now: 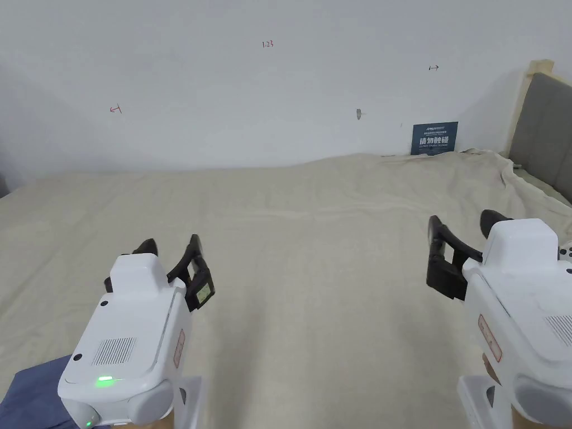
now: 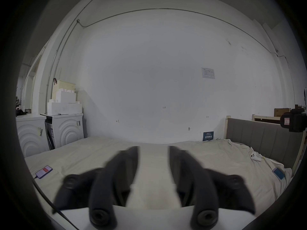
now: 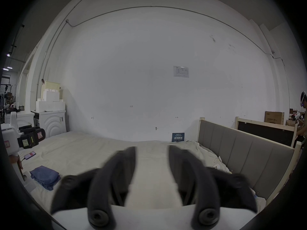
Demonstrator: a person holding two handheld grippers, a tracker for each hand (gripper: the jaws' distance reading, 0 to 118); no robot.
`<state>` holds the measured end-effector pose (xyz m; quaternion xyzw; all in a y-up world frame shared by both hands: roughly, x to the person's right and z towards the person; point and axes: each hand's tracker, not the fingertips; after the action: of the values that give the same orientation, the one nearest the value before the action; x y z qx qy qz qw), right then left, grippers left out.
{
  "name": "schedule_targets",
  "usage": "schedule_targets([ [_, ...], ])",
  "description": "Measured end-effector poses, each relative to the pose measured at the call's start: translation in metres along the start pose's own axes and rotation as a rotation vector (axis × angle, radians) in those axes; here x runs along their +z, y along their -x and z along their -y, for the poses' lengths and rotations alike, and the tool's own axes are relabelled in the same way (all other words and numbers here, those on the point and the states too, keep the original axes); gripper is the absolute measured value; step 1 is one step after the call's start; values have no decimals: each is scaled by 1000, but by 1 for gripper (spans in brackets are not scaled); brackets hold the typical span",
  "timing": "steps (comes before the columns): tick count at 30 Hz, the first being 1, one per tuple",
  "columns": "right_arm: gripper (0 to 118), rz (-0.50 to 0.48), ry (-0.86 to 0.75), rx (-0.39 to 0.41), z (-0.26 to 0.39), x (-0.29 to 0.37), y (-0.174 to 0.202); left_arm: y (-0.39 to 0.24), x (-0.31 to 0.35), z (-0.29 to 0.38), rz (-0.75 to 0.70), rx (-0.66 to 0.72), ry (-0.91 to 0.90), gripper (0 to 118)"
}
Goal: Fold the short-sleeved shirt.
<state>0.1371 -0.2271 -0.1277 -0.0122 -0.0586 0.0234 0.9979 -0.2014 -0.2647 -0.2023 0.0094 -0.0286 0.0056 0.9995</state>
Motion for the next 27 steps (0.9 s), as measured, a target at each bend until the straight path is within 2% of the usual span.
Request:
schedule_targets([
  [3, 93, -1, -4, -7, -1, 2, 2, 1, 1, 0, 9, 9, -5, 108],
  [5, 105, 2, -3, -8, -1, 2, 2, 1, 2, 0, 13, 9, -8, 118],
  [7, 112, 0, -5, -18, 0, 2, 1, 1, 4, 0, 13, 9, -22, 118],
  [12, 116, 6, -9, -25, 1, 2, -1, 1, 3, -2, 11, 11, -21, 118],
  [27, 117, 23, -28, -26, -4, 5, 1, -4, 4, -3, 23, -27, -35, 118],
])
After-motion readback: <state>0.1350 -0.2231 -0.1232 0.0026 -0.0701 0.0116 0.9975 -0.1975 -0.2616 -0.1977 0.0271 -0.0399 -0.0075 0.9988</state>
